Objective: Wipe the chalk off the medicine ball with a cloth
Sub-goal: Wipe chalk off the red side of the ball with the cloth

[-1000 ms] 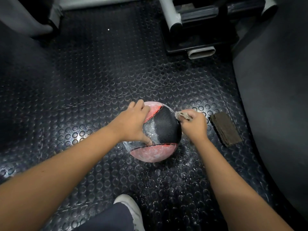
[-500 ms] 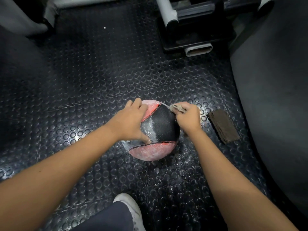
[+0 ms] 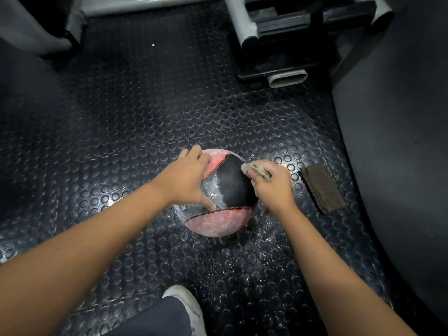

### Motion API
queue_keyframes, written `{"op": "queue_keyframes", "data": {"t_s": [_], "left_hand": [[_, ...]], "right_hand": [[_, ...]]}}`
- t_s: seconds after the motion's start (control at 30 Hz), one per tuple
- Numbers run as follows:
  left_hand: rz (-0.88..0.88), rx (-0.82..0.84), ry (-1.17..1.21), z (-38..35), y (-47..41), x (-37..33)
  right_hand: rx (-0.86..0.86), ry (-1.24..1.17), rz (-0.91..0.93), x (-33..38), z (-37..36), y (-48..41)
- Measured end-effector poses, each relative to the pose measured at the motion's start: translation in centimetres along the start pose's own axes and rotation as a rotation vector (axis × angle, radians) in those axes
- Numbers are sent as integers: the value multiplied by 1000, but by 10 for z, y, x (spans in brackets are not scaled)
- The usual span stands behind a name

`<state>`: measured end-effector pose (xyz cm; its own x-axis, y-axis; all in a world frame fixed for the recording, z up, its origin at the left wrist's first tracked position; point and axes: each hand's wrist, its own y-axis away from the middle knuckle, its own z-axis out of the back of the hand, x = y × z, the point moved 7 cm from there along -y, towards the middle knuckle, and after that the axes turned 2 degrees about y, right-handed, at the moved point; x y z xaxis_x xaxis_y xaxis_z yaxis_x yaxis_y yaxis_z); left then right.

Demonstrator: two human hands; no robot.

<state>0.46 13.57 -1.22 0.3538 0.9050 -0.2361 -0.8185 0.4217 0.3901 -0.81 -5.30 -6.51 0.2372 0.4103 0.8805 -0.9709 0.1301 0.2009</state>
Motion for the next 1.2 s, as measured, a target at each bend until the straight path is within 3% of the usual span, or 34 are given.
{"op": "queue_keyframes", "data": {"t_s": [0.13, 0.3, 0.47, 0.57, 0.67, 0.83, 0.93, 1.07, 1.2], "left_hand": [[-4, -5, -1, -3, 4, -1], [5, 1, -15, 0, -2, -1], [10, 0, 7, -2, -1, 3], [-12, -10, -10, -3, -2, -3], [-3, -8, 2, -1, -4, -2], [34, -5, 97, 0, -1, 13], [60, -8, 128, 0, 0, 18], [83, -2, 154, 1, 1, 24], [91, -1, 167, 1, 4, 26]], "right_hand": [[17, 51, -81, -23, 8, 5], [-34, 23, 2, -3, 1, -7], [74, -18, -31, -8, 10, 19], [18, 33, -77, -14, 15, 7], [-11, 43, -9, 0, 7, 0], [110, -167, -85, 6, 14, 16], [9, -274, -200, -14, 41, 15], [-19, -729, -417, -33, 59, 9], [142, -771, -528, -35, 51, 8]]}}
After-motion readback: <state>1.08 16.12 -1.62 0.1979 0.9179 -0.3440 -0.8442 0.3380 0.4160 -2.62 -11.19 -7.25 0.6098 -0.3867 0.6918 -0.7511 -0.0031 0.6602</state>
